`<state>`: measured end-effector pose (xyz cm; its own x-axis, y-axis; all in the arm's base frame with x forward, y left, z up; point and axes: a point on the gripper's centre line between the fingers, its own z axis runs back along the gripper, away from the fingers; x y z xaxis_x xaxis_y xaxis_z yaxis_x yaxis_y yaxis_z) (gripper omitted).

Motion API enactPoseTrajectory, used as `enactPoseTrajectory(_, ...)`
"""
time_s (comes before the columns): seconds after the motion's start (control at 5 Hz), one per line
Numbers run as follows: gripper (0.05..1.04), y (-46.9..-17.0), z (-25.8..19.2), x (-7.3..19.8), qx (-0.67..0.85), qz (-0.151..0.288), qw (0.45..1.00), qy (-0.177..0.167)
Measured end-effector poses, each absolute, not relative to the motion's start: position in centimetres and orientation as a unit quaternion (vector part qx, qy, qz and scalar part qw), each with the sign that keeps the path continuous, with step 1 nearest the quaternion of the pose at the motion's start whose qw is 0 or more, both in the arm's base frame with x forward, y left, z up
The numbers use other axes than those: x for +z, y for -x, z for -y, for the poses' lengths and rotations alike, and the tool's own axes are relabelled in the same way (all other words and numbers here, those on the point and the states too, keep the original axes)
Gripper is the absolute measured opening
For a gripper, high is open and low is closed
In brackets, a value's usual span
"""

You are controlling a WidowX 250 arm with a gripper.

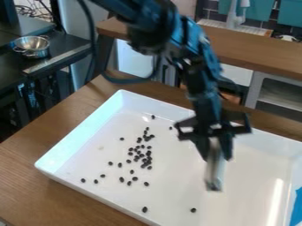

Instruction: Sweep into pile

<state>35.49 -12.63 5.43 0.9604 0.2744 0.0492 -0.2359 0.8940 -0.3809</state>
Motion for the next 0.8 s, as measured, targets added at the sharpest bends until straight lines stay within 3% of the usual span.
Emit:
enactPoseTrajectory(0.2,0.382,-34.3,17.0,2.7,0.109,0.048,0.979,0.165)
enactPoseTrajectory(0.6,0.382,-34.1,17.9,-0.5,0.109,0.073,0.981,0.145)
enactPoseTrajectory(0.8,0.382,-33.7,17.6,-0.9,0.098,0.08,0.982,0.141)
